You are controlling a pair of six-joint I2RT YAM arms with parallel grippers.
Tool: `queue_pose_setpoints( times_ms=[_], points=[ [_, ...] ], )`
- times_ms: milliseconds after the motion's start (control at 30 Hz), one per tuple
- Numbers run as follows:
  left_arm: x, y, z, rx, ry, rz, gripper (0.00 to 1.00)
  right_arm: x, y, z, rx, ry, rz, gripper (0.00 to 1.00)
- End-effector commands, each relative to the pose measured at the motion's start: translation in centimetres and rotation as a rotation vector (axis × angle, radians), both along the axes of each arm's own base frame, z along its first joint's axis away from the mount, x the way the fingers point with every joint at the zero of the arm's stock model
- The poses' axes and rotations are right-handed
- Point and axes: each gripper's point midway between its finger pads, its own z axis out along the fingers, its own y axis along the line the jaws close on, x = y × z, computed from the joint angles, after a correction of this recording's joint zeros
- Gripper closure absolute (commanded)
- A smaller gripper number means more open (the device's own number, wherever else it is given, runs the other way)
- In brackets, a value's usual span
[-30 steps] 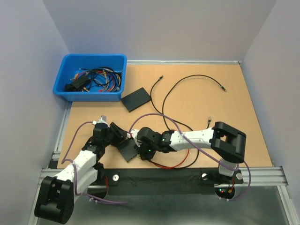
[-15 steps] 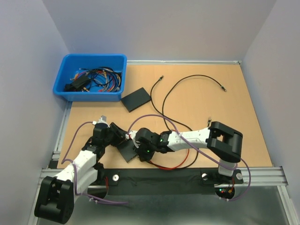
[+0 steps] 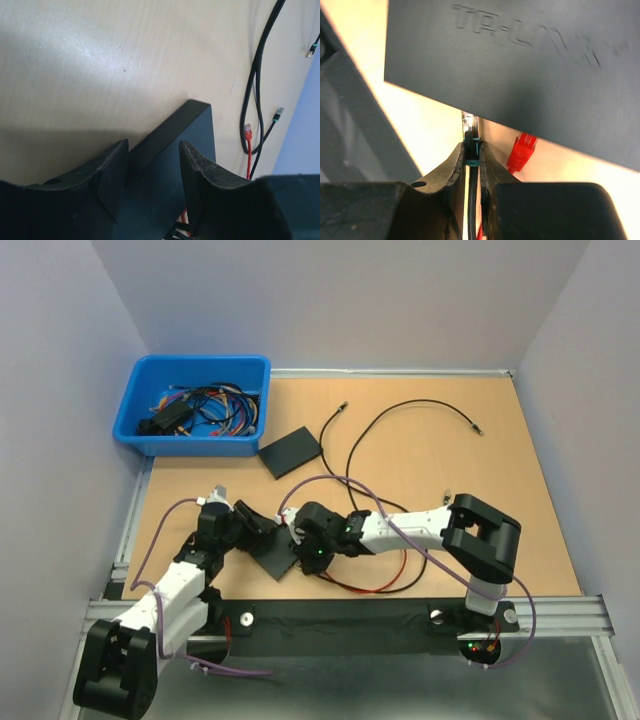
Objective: Insert the plug into the switch port
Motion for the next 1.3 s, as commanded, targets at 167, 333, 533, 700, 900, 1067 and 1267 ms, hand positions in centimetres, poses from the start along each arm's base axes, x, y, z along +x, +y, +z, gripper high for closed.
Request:
queue_pose_setpoints(
  times_ms=[167,333,533,700,900,1067,1267],
  points=[
    [-1.3,-1.0,-0.2,-0.038,0.028,-0.03,0.45,4.9,0.0,2.3,0.054,-0.088,-0.086,1.0],
    [-1.4,-1.3,-0.1,-0.033,0.025,-0.034,0.45,5.1,0.6,2.5,0.058,-0.086,-0.066,1.0],
    [-1.5,-1.6,-0.7,0.006,0.039,-0.028,0.45,5.0,1.1,4.0,0.074,-0.069,-0.077,1.0],
    [-1.7,-2.5,-0.7,0.04,0.047,-0.041,0.45,4.8,1.6,5.3,0.083,-0.036,-0.103,1.0],
    [-1.6,-3.0,-1.0,0.083,0.067,-0.045,0.46,4.5,1.8,5.5,0.075,-0.01,-0.119,1.0],
    [-1.7,-3.1,-1.3,0.094,0.079,-0.051,0.46,4.1,2.1,4.7,0.056,0.004,-0.126,1.0],
    [-1.7,-3.2,-1.3,0.088,0.08,-0.054,0.46,4.7,2.4,3.7,0.029,-0.01,-0.189,0.99]
  ],
)
